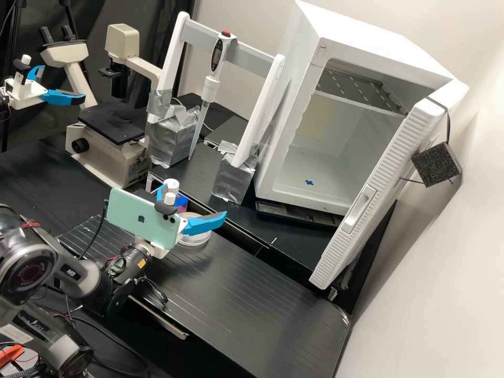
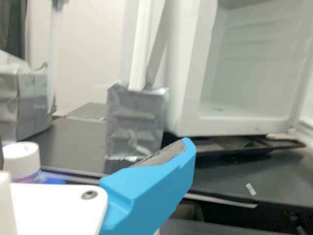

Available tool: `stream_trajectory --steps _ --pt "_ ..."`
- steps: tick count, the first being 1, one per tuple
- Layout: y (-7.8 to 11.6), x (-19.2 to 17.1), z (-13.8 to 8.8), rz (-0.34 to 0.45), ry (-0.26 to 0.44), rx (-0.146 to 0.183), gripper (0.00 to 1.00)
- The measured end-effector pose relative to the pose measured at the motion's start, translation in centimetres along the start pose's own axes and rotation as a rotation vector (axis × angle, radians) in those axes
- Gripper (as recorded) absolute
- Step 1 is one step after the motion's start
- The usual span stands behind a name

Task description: Open the lid

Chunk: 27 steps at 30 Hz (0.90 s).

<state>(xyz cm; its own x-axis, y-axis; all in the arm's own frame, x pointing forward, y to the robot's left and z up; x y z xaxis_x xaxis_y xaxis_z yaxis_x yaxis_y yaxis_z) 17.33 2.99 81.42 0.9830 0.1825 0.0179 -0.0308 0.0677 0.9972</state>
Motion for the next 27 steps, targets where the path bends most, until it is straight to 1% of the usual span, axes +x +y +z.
stream_trajectory --steps 3,6,7,10,13,14,16,19,23,25,27 --pt "-0.2 0.1 0.4 -0.012 -0.02 0.003 1.0" --pt "0.0 0.0 0.9 -0.016 -0.038 -0.012 1.0" --pt "0.1 0.0 1.1 -0.02 -0.044 -0.012 1.0" --pt "0.5 -0.3 1.5 -0.027 -0.052 -0.007 1.0" --pt "0.9 -0.5 1.4 -0.018 -0.042 0.004 1.0" --pt "0.9 -0.5 1.4 -0.017 -0.039 0.003 1.0" --pt "0.9 -0.5 1.3 -0.022 -0.035 0.002 1.0" --pt "0.4 -0.4 1.3 -0.049 -0.031 0.009 1.0" --pt "-0.1 -0.2 1.8 -0.084 -0.052 0.024 1.0" --pt "-0.2 -0.2 2.1 -0.087 -0.06 0.028 1.0" --pt "-0.1 -0.2 2.2 -0.082 -0.055 0.023 1.0"
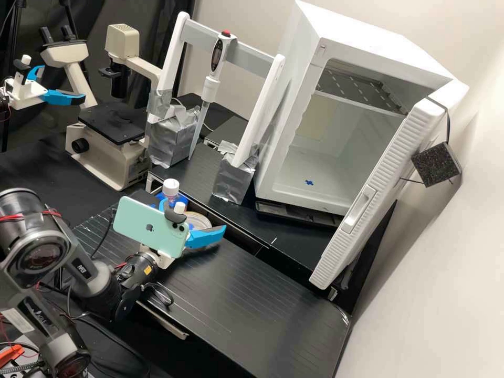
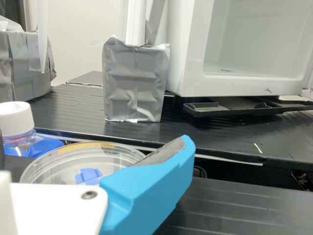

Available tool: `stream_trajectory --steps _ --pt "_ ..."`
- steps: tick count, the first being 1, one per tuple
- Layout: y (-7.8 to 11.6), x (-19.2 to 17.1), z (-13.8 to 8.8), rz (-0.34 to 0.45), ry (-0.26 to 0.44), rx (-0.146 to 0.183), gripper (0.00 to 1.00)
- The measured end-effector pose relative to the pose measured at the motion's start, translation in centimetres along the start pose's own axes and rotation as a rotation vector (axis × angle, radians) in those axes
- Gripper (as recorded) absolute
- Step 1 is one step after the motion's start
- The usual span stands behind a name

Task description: Open the lid

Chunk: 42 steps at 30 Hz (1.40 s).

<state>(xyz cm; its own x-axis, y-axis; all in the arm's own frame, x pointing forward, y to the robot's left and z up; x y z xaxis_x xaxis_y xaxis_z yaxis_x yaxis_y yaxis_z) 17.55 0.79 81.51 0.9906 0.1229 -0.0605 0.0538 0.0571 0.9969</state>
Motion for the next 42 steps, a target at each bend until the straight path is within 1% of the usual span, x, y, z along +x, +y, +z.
stream_trajectory --steps 3,7,13,18,20,22,27,33,40,41,42 --pt "0.2 -0.2 0.3 -0.002 -0.006 -0.015 1.0" --pt "0.5 -0.4 0.7 -0.001 -0.017 0.0 1.0" --pt "1.0 -0.8 0.4 0.008 0.003 0.001 1.0" --pt "0.7 -0.6 0.2 -0.007 0.014 0.008 1.0" --pt "0.4 -0.5 0.2 -0.02 0.016 0.015 1.0" --pt "0.3 -0.4 0.4 -0.02 0.005 0.014 1.0" --pt "0.3 -0.3 0.8 -0.013 -0.019 0.023 1.0" --pt "0.6 -0.4 1.1 0.003 -0.037 0.022 1.0" --pt "0.7 -0.5 1.1 0.008 -0.039 0.025 1.0" --pt "0.6 -0.4 1.1 0.006 -0.037 0.026 0.0" --pt "0.6 -0.4 1.0 0.003 -0.034 0.026 0.0"
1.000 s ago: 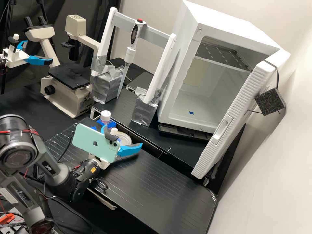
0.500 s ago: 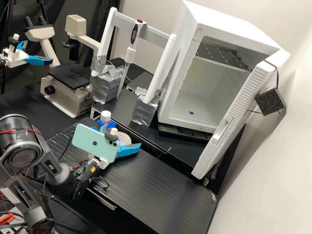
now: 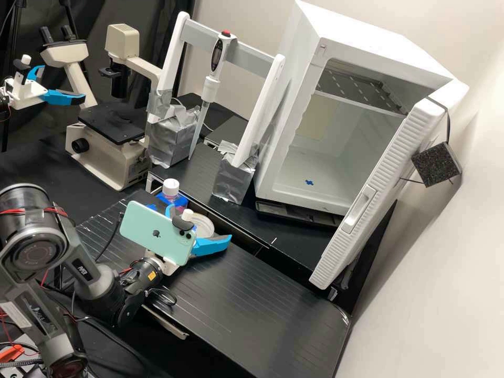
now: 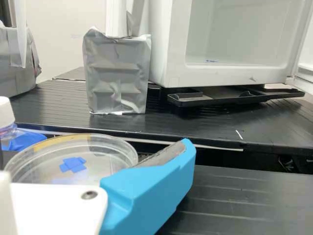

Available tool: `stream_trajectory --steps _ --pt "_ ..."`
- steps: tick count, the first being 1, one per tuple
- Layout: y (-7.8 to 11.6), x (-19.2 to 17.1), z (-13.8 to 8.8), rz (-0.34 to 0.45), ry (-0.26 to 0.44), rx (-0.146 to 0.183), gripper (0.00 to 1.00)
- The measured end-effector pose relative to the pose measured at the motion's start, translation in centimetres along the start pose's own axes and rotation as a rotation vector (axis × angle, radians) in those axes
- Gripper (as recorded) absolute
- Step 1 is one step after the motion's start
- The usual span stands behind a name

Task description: Open the lid

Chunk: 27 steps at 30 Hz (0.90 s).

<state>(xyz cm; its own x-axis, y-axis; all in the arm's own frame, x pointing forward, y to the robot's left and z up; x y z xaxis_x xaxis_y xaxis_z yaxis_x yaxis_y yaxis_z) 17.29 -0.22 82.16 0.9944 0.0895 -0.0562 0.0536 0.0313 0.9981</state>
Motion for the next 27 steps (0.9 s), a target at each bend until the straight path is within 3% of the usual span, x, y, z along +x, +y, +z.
stream_trajectory --steps 23,27 --pt "-0.2 0.09 0.03 -0.013 0.0 0.008 0.0" --pt "-0.2 0.09 0.03 -0.013 0.0 0.027 0.0"
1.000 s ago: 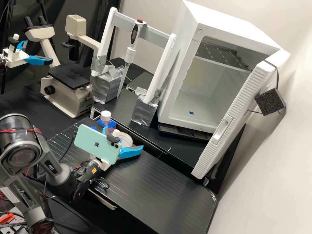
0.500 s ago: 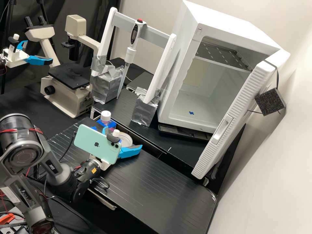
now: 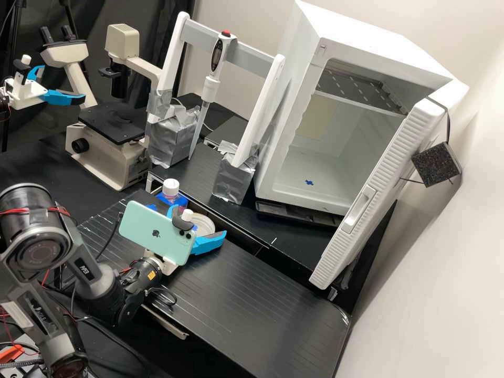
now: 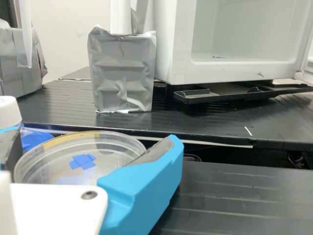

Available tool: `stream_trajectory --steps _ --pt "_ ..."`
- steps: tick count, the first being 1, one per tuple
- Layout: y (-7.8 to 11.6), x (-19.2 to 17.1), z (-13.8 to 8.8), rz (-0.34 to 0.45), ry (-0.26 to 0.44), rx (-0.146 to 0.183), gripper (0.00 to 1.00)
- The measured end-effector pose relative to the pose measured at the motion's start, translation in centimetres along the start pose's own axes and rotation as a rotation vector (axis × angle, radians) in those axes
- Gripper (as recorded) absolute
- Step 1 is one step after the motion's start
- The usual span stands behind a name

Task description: Open the lid

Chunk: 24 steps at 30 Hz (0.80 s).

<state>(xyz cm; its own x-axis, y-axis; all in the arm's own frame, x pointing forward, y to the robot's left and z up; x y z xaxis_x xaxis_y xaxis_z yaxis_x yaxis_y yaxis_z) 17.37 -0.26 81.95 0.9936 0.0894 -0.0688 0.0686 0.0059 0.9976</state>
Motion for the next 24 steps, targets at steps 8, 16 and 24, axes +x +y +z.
stream_trajectory --steps 8,16,24 --pt "0.0 0.0 -0.1 0.0 0.006 0.006 0.0" --pt "0.3 -0.3 -0.4 0.003 0.028 0.0 0.0" --pt "1.5 -1.4 -0.9 0.046 0.054 0.006 0.0"
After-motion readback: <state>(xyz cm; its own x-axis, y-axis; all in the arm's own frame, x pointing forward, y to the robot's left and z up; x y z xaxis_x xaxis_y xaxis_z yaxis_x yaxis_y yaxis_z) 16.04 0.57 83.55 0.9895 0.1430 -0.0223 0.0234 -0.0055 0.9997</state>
